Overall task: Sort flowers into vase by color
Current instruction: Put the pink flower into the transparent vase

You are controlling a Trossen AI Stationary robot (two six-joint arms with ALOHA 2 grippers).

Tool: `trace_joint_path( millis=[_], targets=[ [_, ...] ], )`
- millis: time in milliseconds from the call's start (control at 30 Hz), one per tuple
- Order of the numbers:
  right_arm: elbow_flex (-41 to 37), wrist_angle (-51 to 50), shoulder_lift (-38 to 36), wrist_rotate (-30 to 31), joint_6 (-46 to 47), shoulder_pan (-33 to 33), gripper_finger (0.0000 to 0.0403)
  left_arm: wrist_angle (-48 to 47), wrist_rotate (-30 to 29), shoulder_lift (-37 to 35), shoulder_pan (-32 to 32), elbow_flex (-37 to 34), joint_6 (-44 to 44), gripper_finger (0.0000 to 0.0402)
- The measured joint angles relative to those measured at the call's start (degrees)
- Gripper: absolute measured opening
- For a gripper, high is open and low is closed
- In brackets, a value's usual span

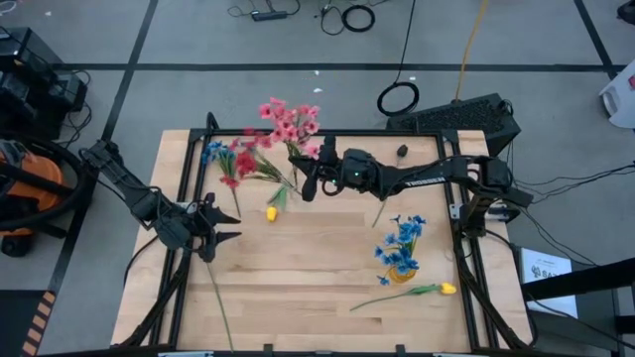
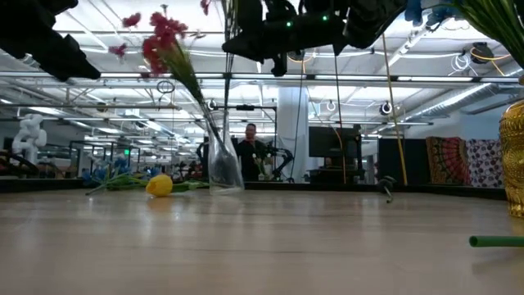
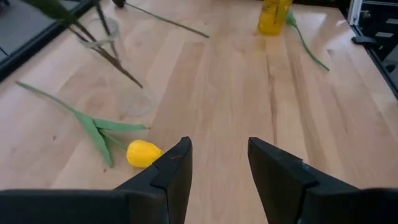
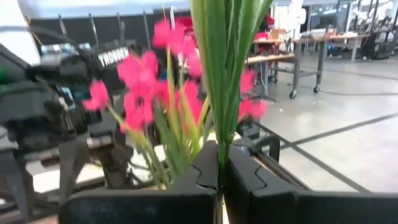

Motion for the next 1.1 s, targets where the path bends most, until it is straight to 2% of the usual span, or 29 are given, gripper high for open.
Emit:
trace_joint_path(
  millis=[400, 533, 767, 1100],
  targets=[
    [0.0, -5.1, 0.0, 2.7, -0.5, 2.2, 0.0000, -0.6, -0.5, 0.0, 0.5, 0.0, 0.5, 0.0162],
    [0.0, -7.9, 0.1, 5.5, -0.6, 2.8, 0.0000, -0.6, -0.6, 0.0, 0.5, 0.0, 0.5, 0.0162],
    [0.0, -10.3, 0.1, 5.5, 1.6, 3.0, 0.0003, -0.6, -0.7, 0.0, 0.5, 0.0, 0.5, 0.0162],
    [0.0, -11.7, 0.1, 5.2, 1.8, 4.0, 0.0063, -1.3, -0.7, 0.0, 0.5, 0.0, 0.3, 0.0162]
  ],
)
